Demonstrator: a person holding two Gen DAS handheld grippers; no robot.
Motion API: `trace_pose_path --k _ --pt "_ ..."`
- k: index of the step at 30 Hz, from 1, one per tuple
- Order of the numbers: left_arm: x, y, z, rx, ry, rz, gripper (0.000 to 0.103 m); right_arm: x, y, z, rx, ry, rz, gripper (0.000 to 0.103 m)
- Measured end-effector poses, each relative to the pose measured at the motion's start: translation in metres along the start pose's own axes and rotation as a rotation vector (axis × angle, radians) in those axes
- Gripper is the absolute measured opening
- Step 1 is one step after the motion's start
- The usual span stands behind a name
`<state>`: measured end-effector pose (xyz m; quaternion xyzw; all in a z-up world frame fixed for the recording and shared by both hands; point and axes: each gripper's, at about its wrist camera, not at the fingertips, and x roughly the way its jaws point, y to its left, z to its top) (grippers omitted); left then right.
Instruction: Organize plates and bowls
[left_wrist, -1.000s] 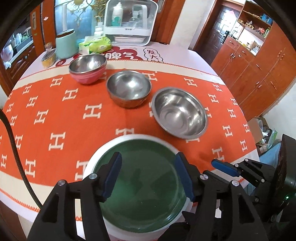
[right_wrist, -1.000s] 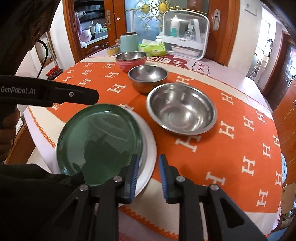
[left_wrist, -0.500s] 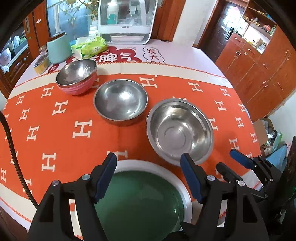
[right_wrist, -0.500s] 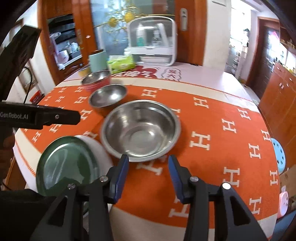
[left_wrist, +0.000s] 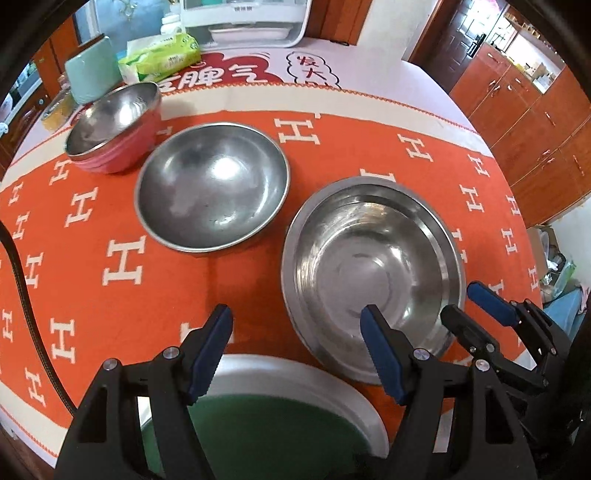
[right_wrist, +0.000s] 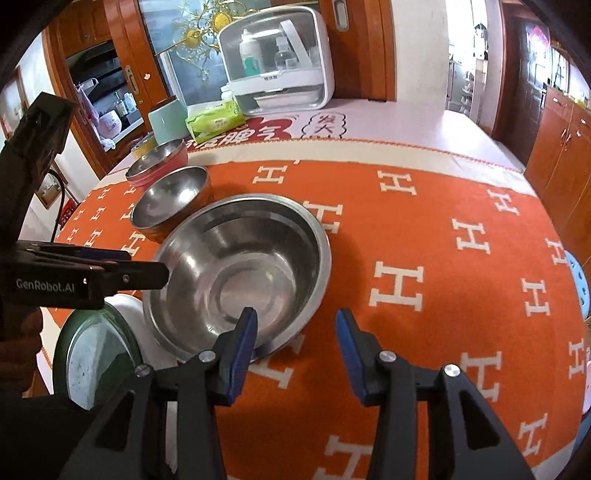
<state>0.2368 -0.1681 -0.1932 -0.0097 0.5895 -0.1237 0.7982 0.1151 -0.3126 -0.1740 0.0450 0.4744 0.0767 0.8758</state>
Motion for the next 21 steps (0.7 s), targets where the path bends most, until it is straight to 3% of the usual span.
trace_pose_path --k 9,11,13,18,21 --pt "0.024 0.001 0.005 -0.019 0.046 -0.026 0.070 0.012 0.000 0.001 -0.002 0.011 0.038 0.044" --pt "0.026 0.002 0.005 -0.022 0.049 -0.032 0.065 0.014 0.000 0.001 -0.003 0.012 0.046 0.043" --pt "0.028 0.002 0.005 -0.025 0.056 -0.048 0.048 0.015 0.000 0.001 -0.005 0.011 0.055 0.037" --pt "0.033 -0.001 0.005 -0.020 0.071 -0.062 0.039 0.015 0.002 0.001 -0.014 0.007 0.058 0.033" --pt "0.036 -0.006 0.005 -0.015 0.079 -0.071 0.027 0.015 0.003 0.001 -0.013 0.008 0.052 0.032"
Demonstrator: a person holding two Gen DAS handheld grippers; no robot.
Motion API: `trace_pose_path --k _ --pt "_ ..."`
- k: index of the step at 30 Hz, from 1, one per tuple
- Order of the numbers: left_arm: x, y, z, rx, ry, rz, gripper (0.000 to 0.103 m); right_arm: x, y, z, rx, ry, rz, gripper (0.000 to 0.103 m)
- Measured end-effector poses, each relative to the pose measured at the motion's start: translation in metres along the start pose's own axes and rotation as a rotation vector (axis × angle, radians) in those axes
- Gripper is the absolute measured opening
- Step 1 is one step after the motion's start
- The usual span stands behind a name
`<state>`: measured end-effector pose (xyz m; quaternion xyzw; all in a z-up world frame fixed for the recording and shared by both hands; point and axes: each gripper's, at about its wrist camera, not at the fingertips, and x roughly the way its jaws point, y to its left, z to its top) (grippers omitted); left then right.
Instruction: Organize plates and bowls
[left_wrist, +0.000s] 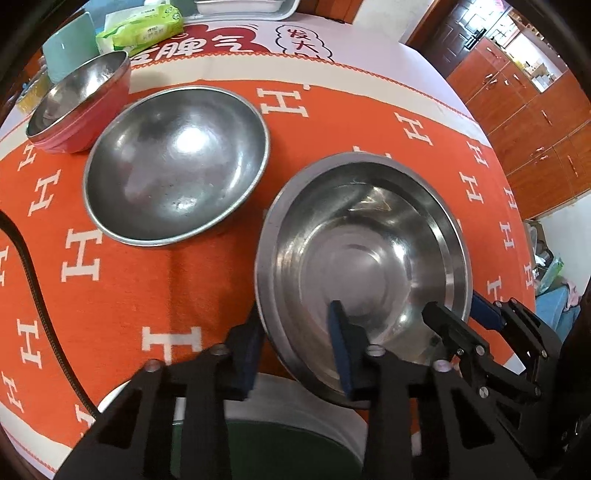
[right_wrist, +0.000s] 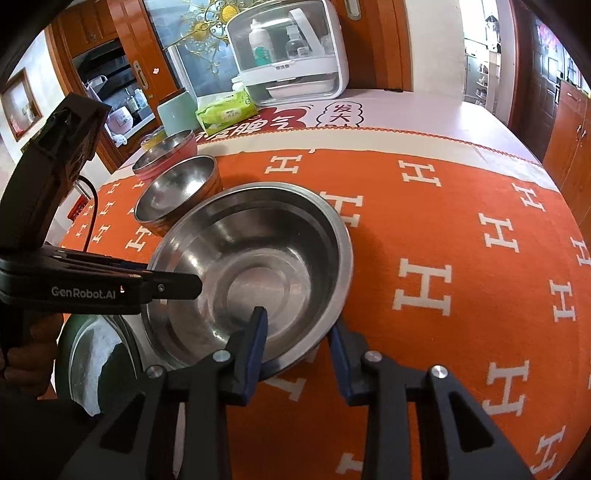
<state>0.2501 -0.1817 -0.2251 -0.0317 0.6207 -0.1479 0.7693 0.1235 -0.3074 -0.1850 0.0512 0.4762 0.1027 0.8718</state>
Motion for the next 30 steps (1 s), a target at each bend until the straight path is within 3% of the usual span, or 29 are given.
trace_pose_path --k 15,30 --pt "-0.022 -0.015 -0.012 0.045 -0.025 -0.031 0.025 -0.023 0.001 -0.001 0.001 -0.036 -0.060 0.031" --pt "-0.088 -0.013 -0.053 0.045 -0.131 -0.075 0.025 -0.070 0.034 -0.004 -0.060 -0.112 -0.087 0.032"
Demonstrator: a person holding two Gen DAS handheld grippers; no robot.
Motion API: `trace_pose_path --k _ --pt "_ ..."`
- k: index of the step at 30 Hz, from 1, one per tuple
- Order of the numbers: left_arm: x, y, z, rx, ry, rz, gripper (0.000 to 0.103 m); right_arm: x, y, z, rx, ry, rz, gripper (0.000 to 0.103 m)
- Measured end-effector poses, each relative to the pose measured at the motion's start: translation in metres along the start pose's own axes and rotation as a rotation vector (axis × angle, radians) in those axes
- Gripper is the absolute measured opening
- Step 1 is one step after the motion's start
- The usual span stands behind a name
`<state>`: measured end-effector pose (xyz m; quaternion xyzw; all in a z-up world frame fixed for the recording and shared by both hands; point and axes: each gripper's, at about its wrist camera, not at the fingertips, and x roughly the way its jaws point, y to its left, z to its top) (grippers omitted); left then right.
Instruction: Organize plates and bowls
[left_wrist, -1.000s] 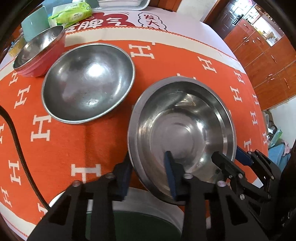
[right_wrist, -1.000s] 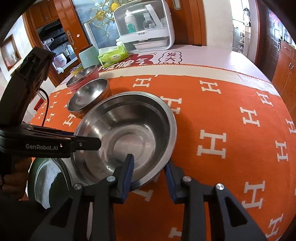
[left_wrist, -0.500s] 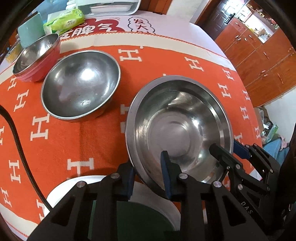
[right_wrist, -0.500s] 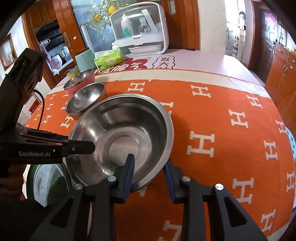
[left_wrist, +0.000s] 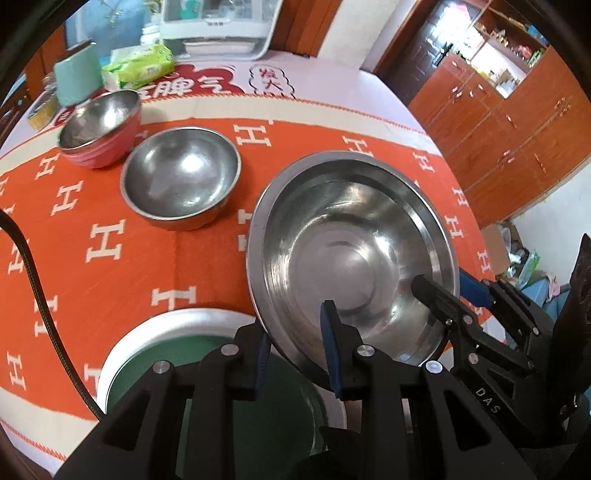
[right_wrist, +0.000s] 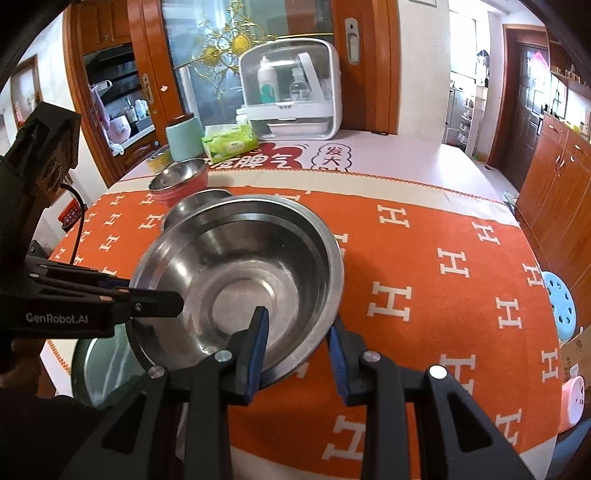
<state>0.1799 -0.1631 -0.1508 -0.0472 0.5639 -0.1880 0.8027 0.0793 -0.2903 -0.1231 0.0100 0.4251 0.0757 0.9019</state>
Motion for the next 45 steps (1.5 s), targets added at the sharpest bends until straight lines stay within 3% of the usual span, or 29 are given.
trace_pose_path --k 14,24,37,45 --pt "-0.071 0.031 -0.049 -0.001 -0.115 0.034 0.025 -0.027 0.064 -0.010 0.022 -0.020 0.042 0.032" --pt "-0.133 0.097 -0.094 -0.037 -0.175 0.036 0.025 -0.048 0.150 -0.017 -0.022 -0.054 0.068 0.032" --pt "-0.176 0.189 -0.128 -0.098 -0.164 0.088 0.025 -0.039 0.254 -0.016 -0.070 -0.043 0.112 0.032" --pt "-0.176 0.239 -0.135 -0.091 -0.103 0.118 0.025 -0.017 0.300 -0.023 -0.053 0.008 0.100 0.032"
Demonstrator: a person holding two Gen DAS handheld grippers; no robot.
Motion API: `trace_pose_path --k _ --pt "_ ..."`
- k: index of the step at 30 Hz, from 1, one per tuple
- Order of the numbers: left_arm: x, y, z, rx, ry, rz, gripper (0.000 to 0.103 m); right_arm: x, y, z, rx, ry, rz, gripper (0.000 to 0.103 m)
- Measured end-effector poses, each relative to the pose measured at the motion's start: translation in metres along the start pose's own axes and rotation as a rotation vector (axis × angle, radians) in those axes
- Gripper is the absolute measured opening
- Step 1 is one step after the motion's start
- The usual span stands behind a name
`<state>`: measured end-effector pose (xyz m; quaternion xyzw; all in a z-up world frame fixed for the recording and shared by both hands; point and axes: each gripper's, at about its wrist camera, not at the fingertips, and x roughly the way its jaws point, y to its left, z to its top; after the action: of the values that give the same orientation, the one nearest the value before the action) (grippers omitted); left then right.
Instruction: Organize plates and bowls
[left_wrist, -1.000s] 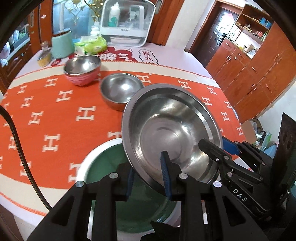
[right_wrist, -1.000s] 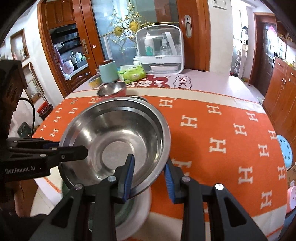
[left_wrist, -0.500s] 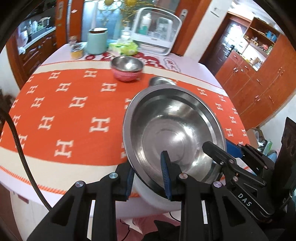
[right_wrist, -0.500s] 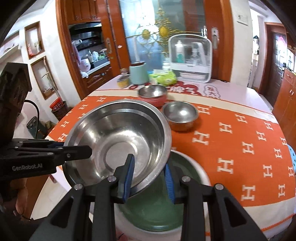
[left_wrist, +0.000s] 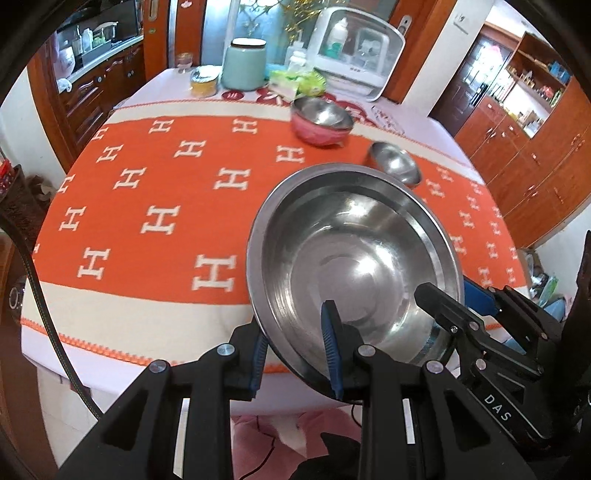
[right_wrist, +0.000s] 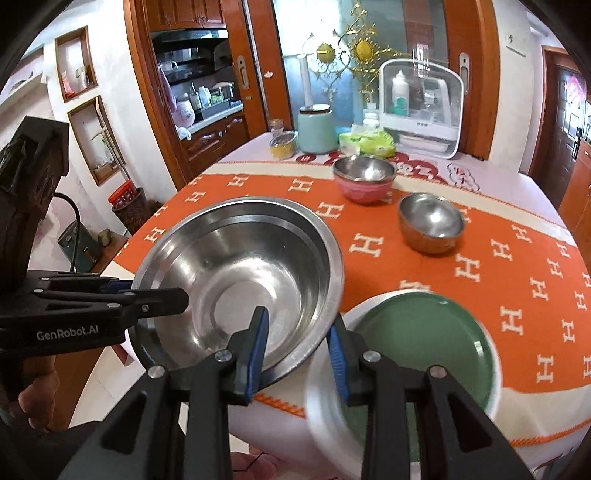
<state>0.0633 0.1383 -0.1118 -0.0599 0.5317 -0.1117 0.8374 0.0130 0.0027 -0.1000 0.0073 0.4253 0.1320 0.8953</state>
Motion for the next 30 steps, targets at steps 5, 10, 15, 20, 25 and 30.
trace_pose_path --k 5,10,15,20,25,30 --pt "0.017 0.026 -0.004 0.036 0.069 0.008 0.025 0.019 0.019 -0.008 0.040 0.033 -0.031 0.032" --pt "0.042 0.041 -0.006 0.087 0.147 0.011 0.027 0.039 0.033 -0.019 0.060 0.059 -0.073 0.034" --pt "0.066 0.050 -0.007 0.150 0.207 0.007 0.026 0.063 0.036 -0.029 0.125 0.093 -0.106 0.034" --pt "0.087 0.053 -0.006 0.193 0.264 -0.011 0.027 0.078 0.036 -0.033 0.150 0.121 -0.146 0.034" --pt "0.095 0.048 -0.006 0.253 0.276 -0.009 0.029 0.084 0.035 -0.037 0.172 0.143 -0.166 0.034" --pt "0.100 0.043 -0.006 0.303 0.277 0.029 0.031 0.081 0.035 -0.035 0.170 0.144 -0.184 0.036"
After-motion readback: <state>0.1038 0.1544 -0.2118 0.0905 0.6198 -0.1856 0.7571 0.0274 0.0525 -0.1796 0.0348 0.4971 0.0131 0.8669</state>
